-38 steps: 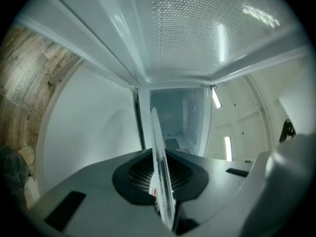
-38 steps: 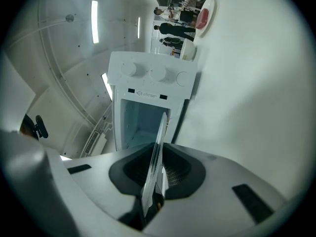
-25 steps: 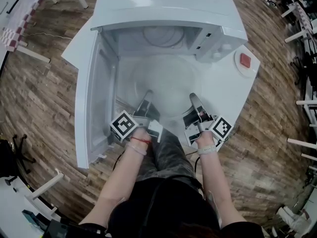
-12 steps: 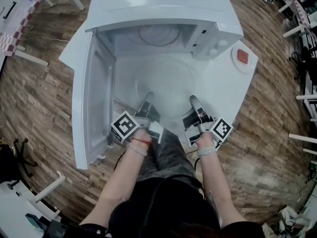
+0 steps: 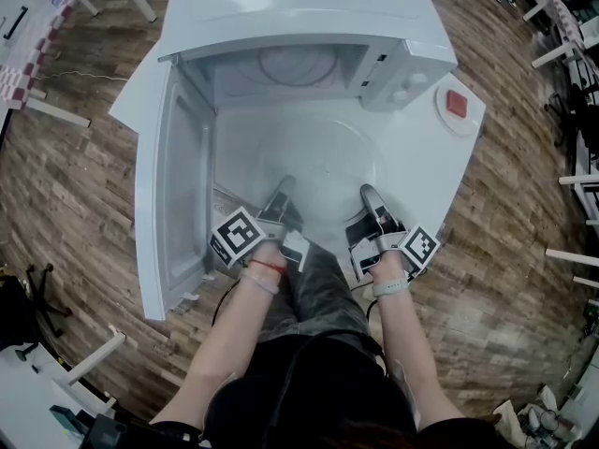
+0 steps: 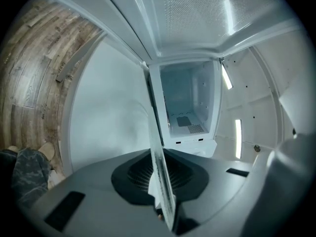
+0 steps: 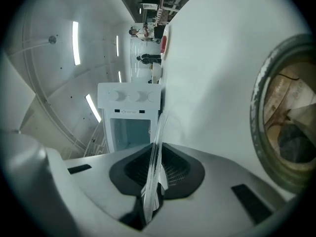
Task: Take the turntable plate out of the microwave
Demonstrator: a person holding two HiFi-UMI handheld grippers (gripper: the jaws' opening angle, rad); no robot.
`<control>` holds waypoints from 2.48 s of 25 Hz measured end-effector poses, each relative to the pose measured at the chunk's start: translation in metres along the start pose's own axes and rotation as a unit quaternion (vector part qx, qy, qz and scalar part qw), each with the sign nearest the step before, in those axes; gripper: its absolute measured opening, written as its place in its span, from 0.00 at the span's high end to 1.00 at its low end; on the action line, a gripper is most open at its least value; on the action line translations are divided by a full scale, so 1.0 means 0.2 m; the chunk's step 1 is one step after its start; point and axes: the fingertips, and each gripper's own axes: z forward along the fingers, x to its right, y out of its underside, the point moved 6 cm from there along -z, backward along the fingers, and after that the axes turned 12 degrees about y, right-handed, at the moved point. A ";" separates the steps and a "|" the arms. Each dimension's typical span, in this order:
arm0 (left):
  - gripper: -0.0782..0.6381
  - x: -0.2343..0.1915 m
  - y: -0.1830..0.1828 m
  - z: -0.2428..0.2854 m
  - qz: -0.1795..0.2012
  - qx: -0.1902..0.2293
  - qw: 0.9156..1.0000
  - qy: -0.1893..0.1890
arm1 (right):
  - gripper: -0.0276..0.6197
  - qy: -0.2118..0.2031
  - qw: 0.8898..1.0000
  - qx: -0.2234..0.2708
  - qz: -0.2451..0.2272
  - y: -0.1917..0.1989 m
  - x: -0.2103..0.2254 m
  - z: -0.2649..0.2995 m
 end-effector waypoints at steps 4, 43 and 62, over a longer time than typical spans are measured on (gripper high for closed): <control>0.84 0.00 0.01 0.00 -0.004 -0.003 1.000 -0.002 | 0.88 0.005 1.000 0.005 0.011 0.00 0.02 -0.01; 0.79 -0.02 0.21 -0.07 -0.074 -0.045 0.996 -0.004 | 0.88 0.031 0.997 0.031 0.059 -0.05 0.00 0.01; 0.83 0.01 0.45 -0.07 -0.141 -0.097 0.985 0.009 | 0.88 0.032 0.997 0.014 0.062 -0.03 0.02 0.06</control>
